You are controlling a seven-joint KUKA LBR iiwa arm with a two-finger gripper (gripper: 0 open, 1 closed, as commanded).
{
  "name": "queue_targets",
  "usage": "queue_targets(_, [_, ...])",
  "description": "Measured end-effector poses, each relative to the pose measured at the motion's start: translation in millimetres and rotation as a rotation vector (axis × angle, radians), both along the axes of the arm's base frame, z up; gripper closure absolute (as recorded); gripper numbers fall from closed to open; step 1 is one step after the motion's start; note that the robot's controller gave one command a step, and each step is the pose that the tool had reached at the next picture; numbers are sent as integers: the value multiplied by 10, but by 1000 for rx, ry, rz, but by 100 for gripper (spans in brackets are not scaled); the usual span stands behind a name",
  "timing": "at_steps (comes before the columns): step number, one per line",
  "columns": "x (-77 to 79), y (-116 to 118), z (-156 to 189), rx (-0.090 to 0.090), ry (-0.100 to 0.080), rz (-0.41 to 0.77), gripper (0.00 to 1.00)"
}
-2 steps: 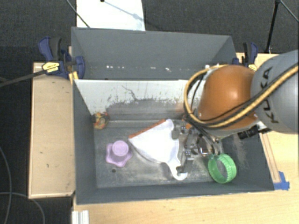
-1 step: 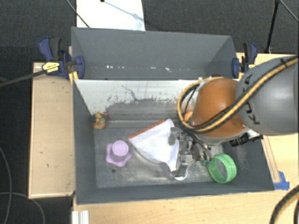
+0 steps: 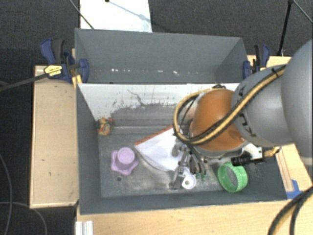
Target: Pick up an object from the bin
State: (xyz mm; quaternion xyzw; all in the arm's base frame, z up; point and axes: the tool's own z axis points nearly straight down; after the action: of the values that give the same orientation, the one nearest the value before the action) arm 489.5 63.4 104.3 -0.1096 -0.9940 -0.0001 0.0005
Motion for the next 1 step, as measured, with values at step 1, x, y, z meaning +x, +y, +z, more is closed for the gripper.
queue_targets(1, [-70, 34, -244, 0, -1, 106, 100])
